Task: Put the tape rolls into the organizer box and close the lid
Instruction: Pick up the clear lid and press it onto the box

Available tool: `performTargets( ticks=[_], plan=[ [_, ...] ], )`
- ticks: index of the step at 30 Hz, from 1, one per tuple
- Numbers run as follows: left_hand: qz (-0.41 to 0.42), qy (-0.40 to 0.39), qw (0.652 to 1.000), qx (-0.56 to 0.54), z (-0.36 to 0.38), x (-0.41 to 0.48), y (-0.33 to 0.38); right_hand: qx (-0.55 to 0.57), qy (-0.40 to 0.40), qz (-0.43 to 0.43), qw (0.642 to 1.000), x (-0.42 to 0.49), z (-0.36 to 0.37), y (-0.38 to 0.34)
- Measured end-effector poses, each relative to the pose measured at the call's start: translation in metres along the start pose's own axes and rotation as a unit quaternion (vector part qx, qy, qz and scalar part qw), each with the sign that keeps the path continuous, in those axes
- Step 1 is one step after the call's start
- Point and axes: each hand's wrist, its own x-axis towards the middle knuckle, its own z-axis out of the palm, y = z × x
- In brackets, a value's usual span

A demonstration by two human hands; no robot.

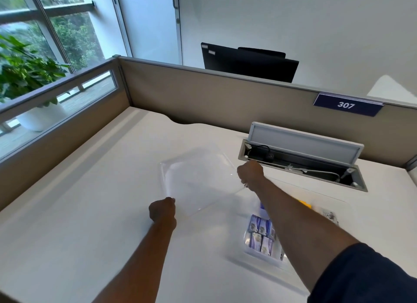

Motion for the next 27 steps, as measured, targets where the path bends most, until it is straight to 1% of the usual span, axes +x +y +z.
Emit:
performTargets(
  ticks=[2,5,7,10,13,15,16,18,20,21,22,24,27],
  plan=[
    [-0.016,-0.046,0.996,-0.068,0.002,-0.007,0.002,0.032,-0.004,0.014,0.999,-0.001,-0.013,0.002],
    [-0.045,-0.083,0.974,-0.204,0.010,-0.026,0.006,0.065,-0.005,0.049,0.997,-0.001,-0.034,0.014],
    [-0.049,-0.121,0.963,-0.237,0.015,-0.038,0.010,0.066,-0.014,0.046,0.997,-0.003,-0.053,0.023],
    [-0.029,-0.178,0.945,-0.272,0.022,-0.053,0.023,0.078,0.011,0.027,0.997,-0.010,-0.078,0.038],
    [0.016,-0.188,0.935,-0.302,0.039,-0.076,0.045,0.087,0.031,0.051,0.994,-0.012,-0.095,0.049],
    [0.074,-0.191,0.935,-0.291,0.052,-0.094,0.057,0.104,0.042,0.066,0.991,-0.017,-0.107,0.052],
    [0.116,-0.196,0.933,-0.278,0.058,-0.105,0.061,0.113,0.046,0.065,0.990,-0.021,-0.114,0.052],
    [0.211,-0.192,0.928,-0.238,0.069,-0.122,0.068,0.127,0.058,0.038,0.989,-0.027,-0.130,0.052],
    [0.318,-0.149,0.923,-0.154,0.077,-0.142,0.075,0.154,0.071,0.002,0.986,-0.030,-0.144,0.055],
    [0.372,-0.126,0.913,-0.111,0.081,-0.152,0.077,0.182,0.079,-0.004,0.980,-0.030,-0.149,0.058],
    [0.423,-0.109,0.896,-0.074,0.084,-0.162,0.078,0.225,0.085,-0.004,0.971,-0.031,-0.154,0.060],
    [0.522,-0.075,0.850,-0.014,0.091,-0.179,0.076,0.325,0.078,-0.004,0.942,-0.032,-0.161,0.063],
    [0.630,-0.054,0.772,0.065,0.099,-0.197,0.064,0.478,0.026,0.005,0.878,-0.039,-0.180,0.069]
  ],
)
